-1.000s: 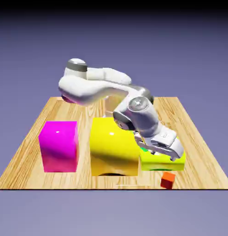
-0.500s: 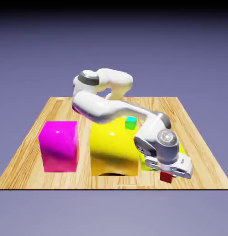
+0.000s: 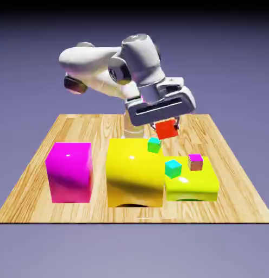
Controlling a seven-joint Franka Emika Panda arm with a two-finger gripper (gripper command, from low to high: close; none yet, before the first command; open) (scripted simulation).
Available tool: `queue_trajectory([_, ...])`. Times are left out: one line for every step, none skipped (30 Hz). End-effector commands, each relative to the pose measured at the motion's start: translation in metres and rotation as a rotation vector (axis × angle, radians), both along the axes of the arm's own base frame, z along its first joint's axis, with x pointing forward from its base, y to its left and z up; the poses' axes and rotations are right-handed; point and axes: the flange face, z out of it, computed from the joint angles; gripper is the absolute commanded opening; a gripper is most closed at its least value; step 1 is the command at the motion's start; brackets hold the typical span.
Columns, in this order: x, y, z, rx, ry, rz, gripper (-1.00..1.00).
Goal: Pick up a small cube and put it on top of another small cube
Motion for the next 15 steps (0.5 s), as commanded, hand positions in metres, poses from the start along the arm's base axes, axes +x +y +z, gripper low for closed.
queue_trajectory([-0.009, -0.002, 0.015, -0.01, -0.032, 0.016, -1.0])
queue_trajectory([-0.019, -0.004, 0.029, -0.025, -0.062, 0.033, -1.0])
queue_trajectory([-0.028, -0.004, 0.041, -0.041, -0.091, 0.05, -1.0])
queue_trajectory([-0.038, -0.004, 0.053, -0.059, -0.119, 0.068, -1.0])
queue_trajectory([-0.047, -0.003, 0.064, -0.078, -0.144, 0.086, -1.0])
queue_trajectory([-0.056, 0.0, 0.073, -0.099, -0.169, 0.105, -1.0])
queue_trajectory([-0.065, 0.003, 0.082, -0.122, -0.191, 0.124, -1.0])
queue_trajectory([-0.074, 0.006, 0.089, -0.145, -0.211, 0.144, -1.0])
queue_trajectory([-0.083, 0.011, 0.095, -0.17, -0.229, 0.165, -1.0])
queue_trajectory([-0.091, 0.016, 0.101, -0.196, -0.246, 0.186, -1.0])
queue_trajectory([-0.098, 0.022, 0.105, -0.223, -0.26, 0.208, -1.0])
queue_trajectory([-0.105, 0.028, 0.108, -0.25, -0.271, 0.23, -1.0])
queue_trajectory([-0.112, 0.035, 0.11, -0.278, -0.281, 0.253, -1.0])
queue_trajectory([-0.118, 0.042, 0.111, -0.306, -0.288, 0.277, -1.0])
queue_trajectory([-0.123, 0.049, 0.11, -0.335, -0.293, 0.301, -1.0])
